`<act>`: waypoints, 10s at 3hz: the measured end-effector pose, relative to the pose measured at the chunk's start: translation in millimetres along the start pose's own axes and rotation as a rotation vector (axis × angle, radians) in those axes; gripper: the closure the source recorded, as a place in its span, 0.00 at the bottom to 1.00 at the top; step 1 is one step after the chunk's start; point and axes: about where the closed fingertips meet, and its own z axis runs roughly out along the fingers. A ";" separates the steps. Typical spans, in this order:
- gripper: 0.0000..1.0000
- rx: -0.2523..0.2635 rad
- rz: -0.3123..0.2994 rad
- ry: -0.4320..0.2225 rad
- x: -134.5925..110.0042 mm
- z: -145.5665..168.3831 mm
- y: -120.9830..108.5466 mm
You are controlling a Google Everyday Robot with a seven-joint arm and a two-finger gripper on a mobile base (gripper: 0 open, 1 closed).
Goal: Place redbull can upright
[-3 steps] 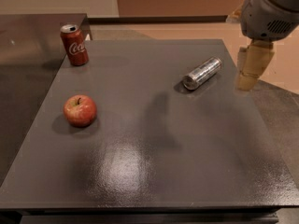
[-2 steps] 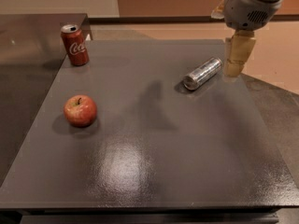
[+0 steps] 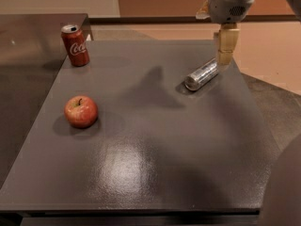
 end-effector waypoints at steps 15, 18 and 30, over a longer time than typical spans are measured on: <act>1.00 0.404 -0.767 0.114 -52.3 12.7 29.2; 1.00 0.776 -1.012 0.238 -107.4 -15.6 2.9; 1.00 1.046 -1.552 0.780 -58.3 27.0 40.9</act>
Offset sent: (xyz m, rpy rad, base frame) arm 0.0225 -0.0242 -0.0321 -0.0783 0.1180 0.1215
